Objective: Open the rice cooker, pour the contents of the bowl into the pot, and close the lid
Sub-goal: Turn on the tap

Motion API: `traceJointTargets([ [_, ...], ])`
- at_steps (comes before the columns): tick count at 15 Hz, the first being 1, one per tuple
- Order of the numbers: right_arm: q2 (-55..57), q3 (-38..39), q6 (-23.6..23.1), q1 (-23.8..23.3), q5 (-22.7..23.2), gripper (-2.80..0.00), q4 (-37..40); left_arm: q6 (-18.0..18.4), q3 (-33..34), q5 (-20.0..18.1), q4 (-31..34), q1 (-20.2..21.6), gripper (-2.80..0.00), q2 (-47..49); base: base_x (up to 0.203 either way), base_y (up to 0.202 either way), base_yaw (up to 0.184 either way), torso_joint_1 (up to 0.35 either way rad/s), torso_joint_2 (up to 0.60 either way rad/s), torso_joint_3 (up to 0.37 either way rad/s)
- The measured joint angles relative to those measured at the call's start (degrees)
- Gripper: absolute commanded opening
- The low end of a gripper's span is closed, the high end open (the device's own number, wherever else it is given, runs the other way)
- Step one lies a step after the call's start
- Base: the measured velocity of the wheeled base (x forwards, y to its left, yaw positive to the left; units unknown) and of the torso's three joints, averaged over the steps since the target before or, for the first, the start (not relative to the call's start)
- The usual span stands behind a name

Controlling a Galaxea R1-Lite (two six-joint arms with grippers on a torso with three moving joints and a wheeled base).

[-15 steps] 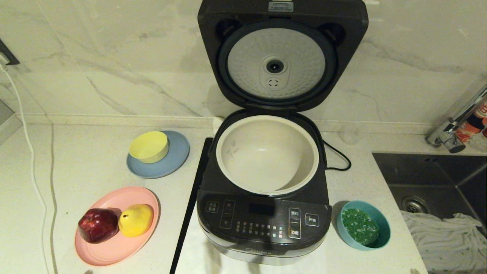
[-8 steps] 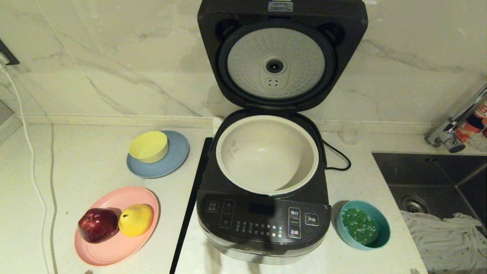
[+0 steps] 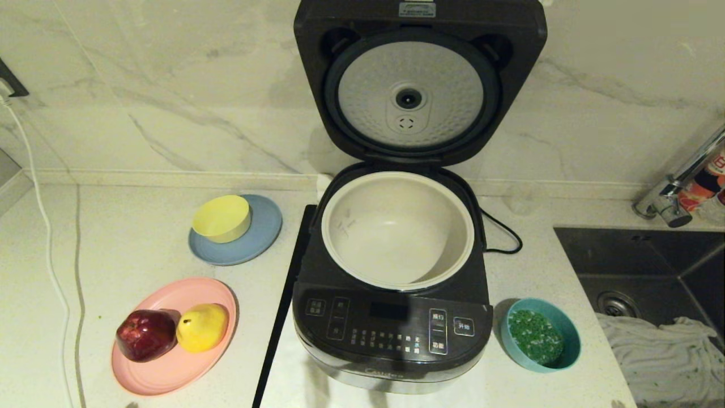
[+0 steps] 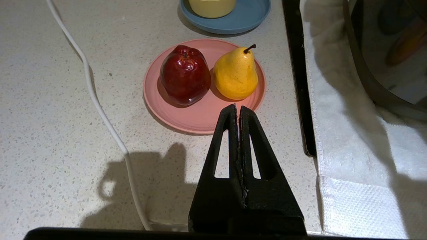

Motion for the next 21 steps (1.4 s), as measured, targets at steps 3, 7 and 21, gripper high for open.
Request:
traceJointTargets([
  [3, 0.1, -4.4, -0.4, 0.0, -1.3, -2.8, 1.7, 0.0, 0.0, 0.0, 0.0, 0.0, -2.8, 0.0, 0.0, 0.0, 0.0, 0.0, 0.0, 0.0],
  [7, 2.6, -16.8, -1.8, 0.0, -3.1, -2.8, 9.6, 0.0, 0.0, 0.0, 0.0, 0.0, -2.8, 0.0, 0.0, 0.0, 0.0, 0.0, 0.0, 0.0],
  [21, 62.4, -34.0, -7.0, -3.4, -16.3, -2.8, -14.7, 0.0, 0.0, 0.0, 0.0, 0.0, -2.8, 0.0, 0.0, 0.0, 0.0, 0.0, 0.0, 0.0],
])
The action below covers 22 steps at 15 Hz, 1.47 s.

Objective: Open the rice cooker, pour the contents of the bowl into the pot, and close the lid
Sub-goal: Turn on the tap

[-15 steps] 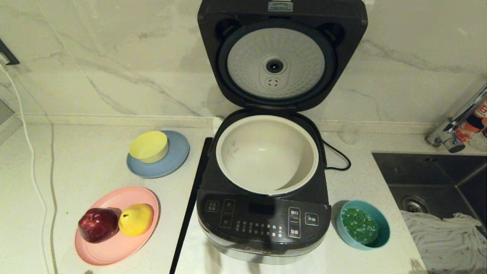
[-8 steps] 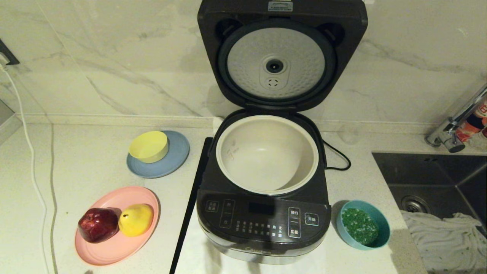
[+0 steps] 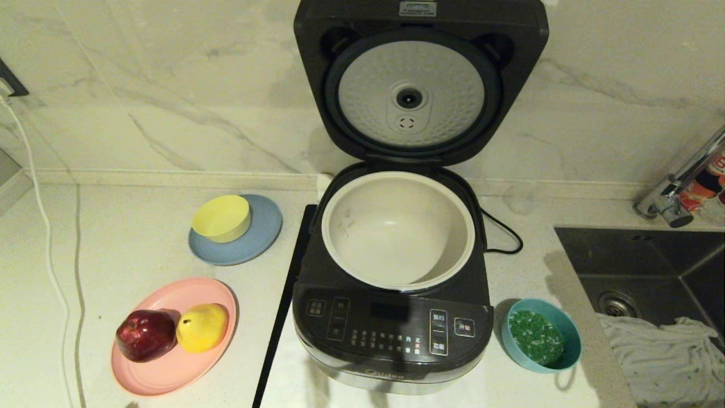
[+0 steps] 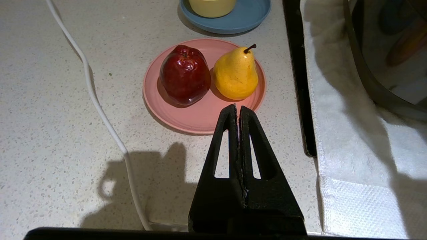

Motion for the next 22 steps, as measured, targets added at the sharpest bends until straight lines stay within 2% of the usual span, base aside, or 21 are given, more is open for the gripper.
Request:
traceJointTargets([
  [8, 28.8, -12.7, -1.5, -7.8, -6.0, -2.8, -19.7, 0.0, 0.0, 0.0, 0.0, 0.0, -2.8, 0.0, 0.0, 0.0, 0.0, 0.0, 0.0, 0.0],
  [13, 38.1, -18.4, -2.7, -8.7, -6.8, -2.8, -24.1, 0.0, 0.0, 0.0, 0.0, 0.0, -2.8, 0.0, 0.0, 0.0, 0.0, 0.0, 0.0, 0.0],
  [19, 47.3, -23.6, -8.8, -9.3, -9.1, -2.8, -34.7, 0.0, 0.0, 0.0, 0.0, 0.0, -2.8, 0.0, 0.0, 0.0, 0.0, 0.0, 0.0, 0.0],
  [22, 51.4, -28.3, -10.8, -10.4, -9.3, -2.8, -36.5, 0.0, 0.0, 0.0, 0.0, 0.0, -2.8, 0.0, 0.0, 0.0, 0.0, 0.0, 0.0, 0.0],
])
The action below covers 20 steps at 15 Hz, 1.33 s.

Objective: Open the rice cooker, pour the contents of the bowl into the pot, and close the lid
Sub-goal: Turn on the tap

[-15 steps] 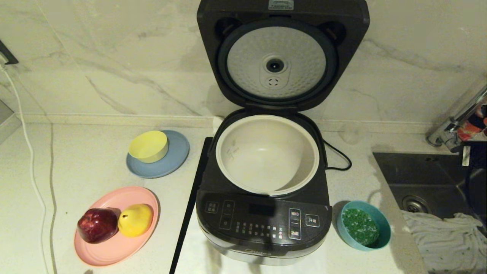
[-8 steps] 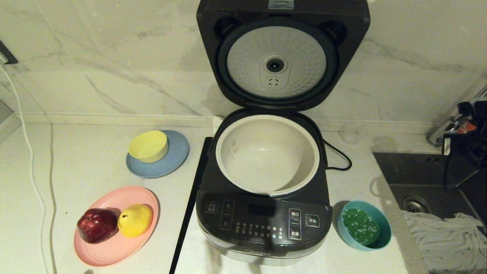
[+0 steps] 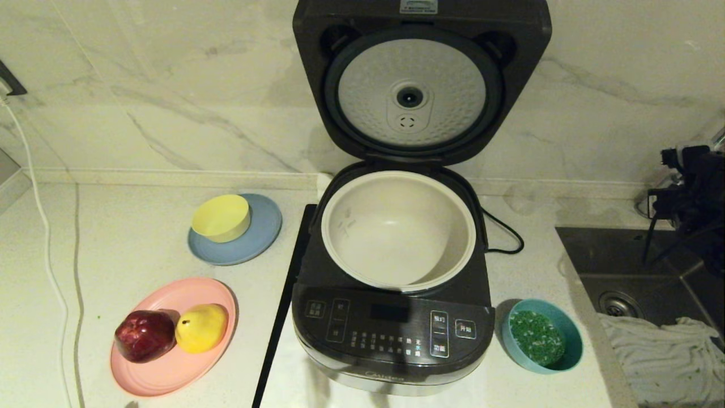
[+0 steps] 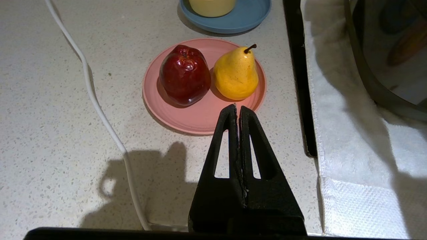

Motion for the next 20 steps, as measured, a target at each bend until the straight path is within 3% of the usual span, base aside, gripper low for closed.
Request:
traceJointTargets([
  [12, 11.7, -16.3, -1.0, -3.7, 0.4, -2.8, 0.7, 0.0, 0.0, 0.0, 0.0, 0.0, -2.8, 0.0, 0.0, 0.0, 0.0, 0.0, 0.0, 0.0],
  [20, 16.6, -23.5, -0.4, -3.7, 1.1, -2.8, 3.3, 0.0, 0.0, 0.0, 0.0, 0.0, -2.8, 0.0, 0.0, 0.0, 0.0, 0.0, 0.0, 0.0],
])
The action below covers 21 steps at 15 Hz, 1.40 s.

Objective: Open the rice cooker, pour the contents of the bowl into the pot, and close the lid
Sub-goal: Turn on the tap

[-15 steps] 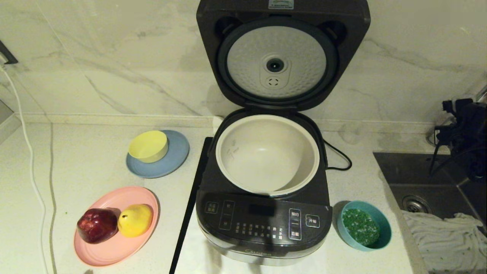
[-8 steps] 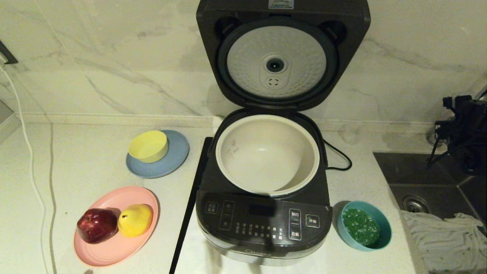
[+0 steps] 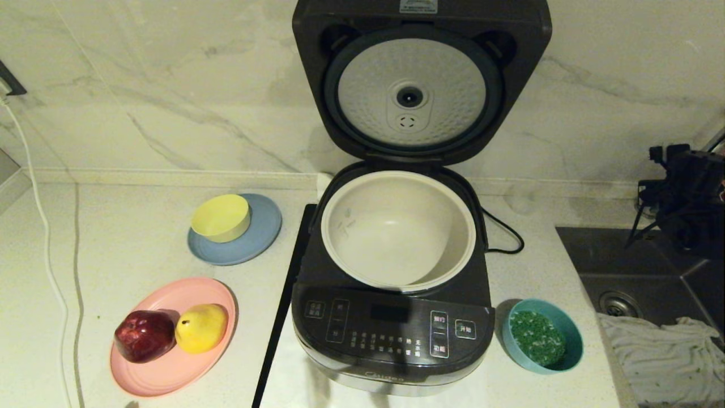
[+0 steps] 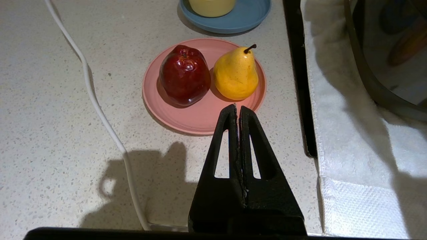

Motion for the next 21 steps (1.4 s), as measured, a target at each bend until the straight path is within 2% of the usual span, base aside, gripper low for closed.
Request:
traceJointTargets([
  [5, 2.1, -3.9, 0.1, 0.2, -0.3, -2.8, 1.8, 0.0, 0.0, 0.0, 0.0, 0.0, -2.8, 0.0, 0.0, 0.0, 0.0, 0.0, 0.0, 0.0],
  [12, 3.4, -4.7, 0.1, -0.1, -0.4, -2.8, 1.9, 0.0, 0.0, 0.0, 0.0, 0.0, -2.8, 0.0, 0.0, 0.0, 0.0, 0.0, 0.0, 0.0],
  [21, 0.6, 1.1, 0.3, -1.1, -0.7, -2.8, 0.6, 0.0, 0.0, 0.0, 0.0, 0.0, -2.8, 0.0, 0.0, 0.0, 0.0, 0.0, 0.0, 0.0],
])
